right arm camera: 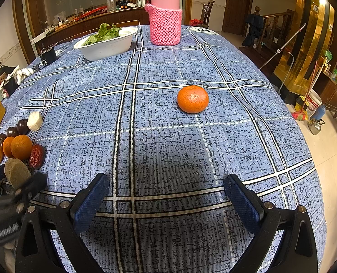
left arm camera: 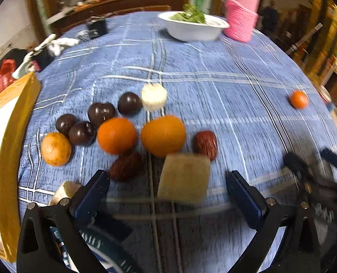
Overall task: Organize fruits
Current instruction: 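Grasp a white yam chunk with the right tool while the left tool grasps another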
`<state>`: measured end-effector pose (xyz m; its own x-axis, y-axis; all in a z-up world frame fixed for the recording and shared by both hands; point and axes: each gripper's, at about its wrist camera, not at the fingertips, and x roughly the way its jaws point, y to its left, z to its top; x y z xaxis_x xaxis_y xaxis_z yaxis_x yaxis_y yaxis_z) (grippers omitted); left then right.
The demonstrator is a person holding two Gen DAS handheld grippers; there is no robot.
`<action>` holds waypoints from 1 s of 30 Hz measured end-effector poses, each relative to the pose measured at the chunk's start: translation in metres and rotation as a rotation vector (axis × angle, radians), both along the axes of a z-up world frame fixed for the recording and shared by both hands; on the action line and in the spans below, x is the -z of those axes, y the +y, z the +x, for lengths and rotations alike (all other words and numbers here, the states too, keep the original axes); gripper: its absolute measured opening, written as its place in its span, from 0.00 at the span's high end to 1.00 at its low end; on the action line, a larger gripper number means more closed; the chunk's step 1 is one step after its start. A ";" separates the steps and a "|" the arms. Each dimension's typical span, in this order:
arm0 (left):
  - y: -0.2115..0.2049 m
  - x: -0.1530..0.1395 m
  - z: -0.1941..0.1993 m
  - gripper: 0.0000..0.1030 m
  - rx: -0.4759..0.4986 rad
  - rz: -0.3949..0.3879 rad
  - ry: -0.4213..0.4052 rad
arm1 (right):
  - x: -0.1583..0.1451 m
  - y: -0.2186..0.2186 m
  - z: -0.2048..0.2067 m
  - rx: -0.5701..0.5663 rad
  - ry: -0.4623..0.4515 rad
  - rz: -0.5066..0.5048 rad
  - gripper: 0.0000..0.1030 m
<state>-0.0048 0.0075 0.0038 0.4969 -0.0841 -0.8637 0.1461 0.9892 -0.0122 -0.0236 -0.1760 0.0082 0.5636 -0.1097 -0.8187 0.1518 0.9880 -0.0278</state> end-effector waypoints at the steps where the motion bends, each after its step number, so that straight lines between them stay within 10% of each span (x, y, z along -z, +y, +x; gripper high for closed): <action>1: 0.004 -0.004 -0.007 0.07 0.004 -0.017 0.008 | 0.000 0.000 0.000 0.000 0.000 -0.001 0.00; 9: 0.094 -0.073 -0.061 0.25 -0.002 -0.259 -0.137 | -0.001 -0.003 -0.002 -0.027 0.000 0.019 0.00; 19: 0.207 -0.058 -0.096 0.24 -0.123 -0.435 -0.053 | -0.004 0.001 -0.009 -0.004 0.101 0.017 0.03; 21: 0.213 -0.063 -0.105 0.24 -0.117 -0.399 -0.097 | -0.015 0.007 -0.021 -0.002 0.081 0.062 0.30; 25: 0.206 -0.069 -0.111 0.31 -0.071 -0.320 -0.155 | -0.042 0.041 -0.040 -0.128 -0.007 0.209 0.36; 27: 0.199 -0.071 -0.114 0.61 -0.033 -0.302 -0.169 | -0.048 0.060 -0.041 -0.198 -0.026 0.290 0.42; 30: 0.191 -0.073 -0.119 0.68 0.018 -0.294 -0.178 | -0.048 0.092 -0.033 -0.247 -0.033 0.341 0.42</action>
<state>-0.1238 0.1988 0.0765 0.6335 -0.3269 -0.7012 0.1893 0.9443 -0.2692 -0.0570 -0.0843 0.0560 0.5653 0.3062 -0.7660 -0.0957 0.9466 0.3078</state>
